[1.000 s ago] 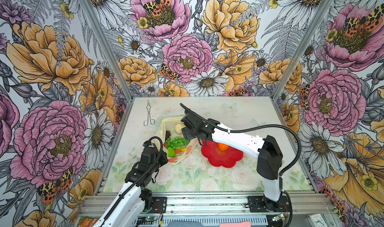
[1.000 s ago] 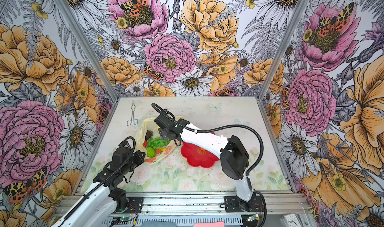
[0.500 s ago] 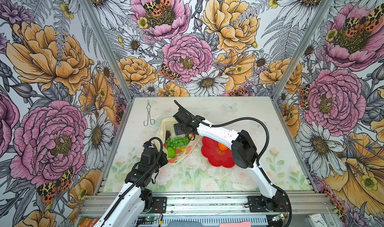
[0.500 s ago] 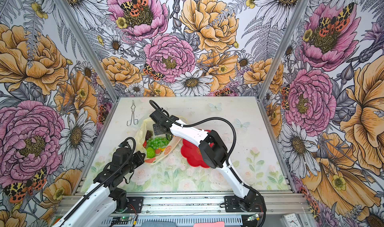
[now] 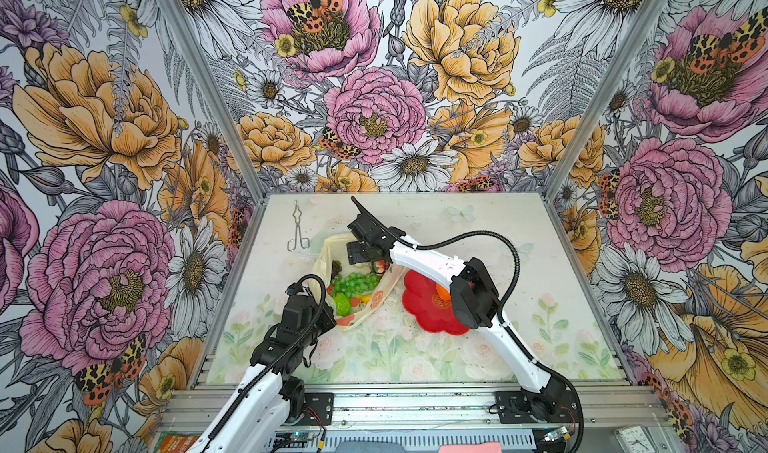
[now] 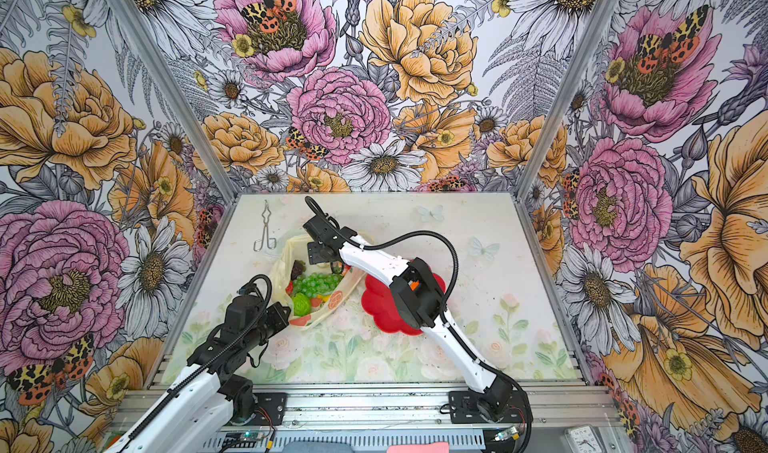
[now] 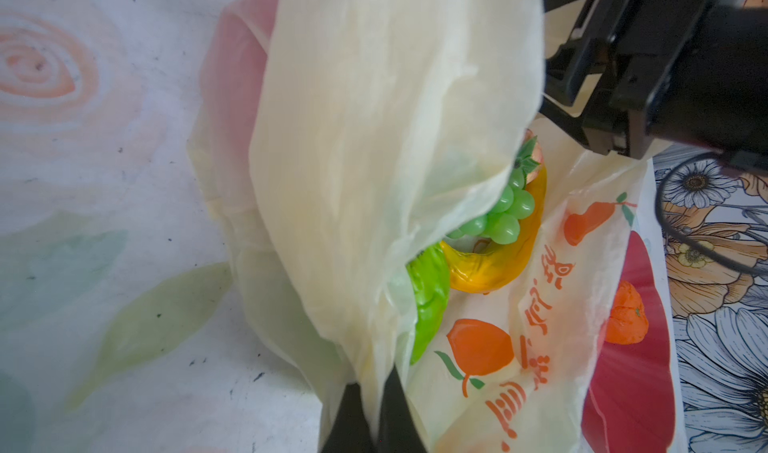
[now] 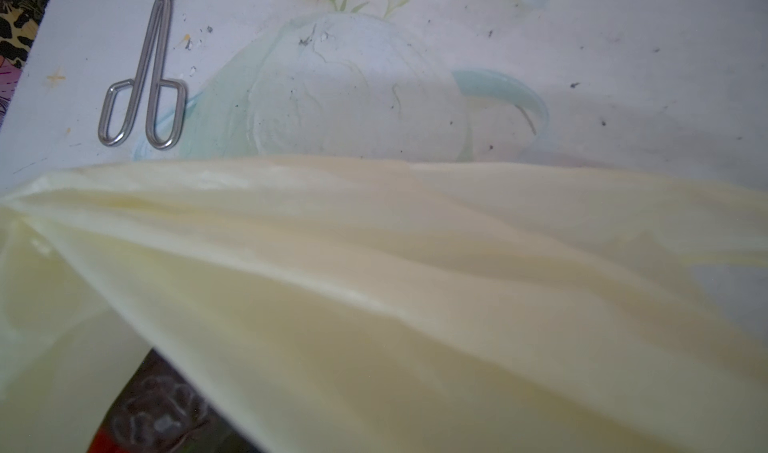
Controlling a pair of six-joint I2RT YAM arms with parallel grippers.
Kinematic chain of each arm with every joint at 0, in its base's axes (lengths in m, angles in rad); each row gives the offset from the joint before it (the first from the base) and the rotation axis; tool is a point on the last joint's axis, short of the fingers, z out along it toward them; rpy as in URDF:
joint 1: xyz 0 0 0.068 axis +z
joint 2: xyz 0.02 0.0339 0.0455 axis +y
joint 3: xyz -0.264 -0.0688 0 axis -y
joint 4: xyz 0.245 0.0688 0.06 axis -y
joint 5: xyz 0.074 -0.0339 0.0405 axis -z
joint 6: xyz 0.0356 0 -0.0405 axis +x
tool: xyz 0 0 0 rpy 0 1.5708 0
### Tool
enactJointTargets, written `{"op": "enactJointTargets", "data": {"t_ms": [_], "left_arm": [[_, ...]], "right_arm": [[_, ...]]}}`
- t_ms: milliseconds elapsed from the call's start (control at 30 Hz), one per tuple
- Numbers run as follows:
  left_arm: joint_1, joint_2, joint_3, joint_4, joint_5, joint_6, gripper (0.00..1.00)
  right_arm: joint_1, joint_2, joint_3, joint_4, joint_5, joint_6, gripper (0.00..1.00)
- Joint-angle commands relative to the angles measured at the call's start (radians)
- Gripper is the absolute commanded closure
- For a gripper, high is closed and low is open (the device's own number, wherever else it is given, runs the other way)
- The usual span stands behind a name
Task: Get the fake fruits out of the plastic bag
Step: 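Grasp the cream-coloured fake fruit in the bag with the right gripper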
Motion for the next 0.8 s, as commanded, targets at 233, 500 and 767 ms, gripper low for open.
{"op": "enactJointTargets", "data": {"t_ms": [233,500,767], "left_arm": [[0.009,-0.003,-0.009,0.005,-0.013,-0.009,0.99],[0.011,-0.002,-0.006,0.005,-0.011,-0.008,0.99],[0.011,0.0,-0.005,0.005,-0.011,-0.007,0.99]], "right_arm": [[-0.015,0.073,0.07,0.004,-0.076,0.018,0.31],[-0.017,0.086,0.071,0.0,-0.093,0.013,0.26],[-0.017,0.079,0.071,0.0,-0.121,0.012,0.36]]}}
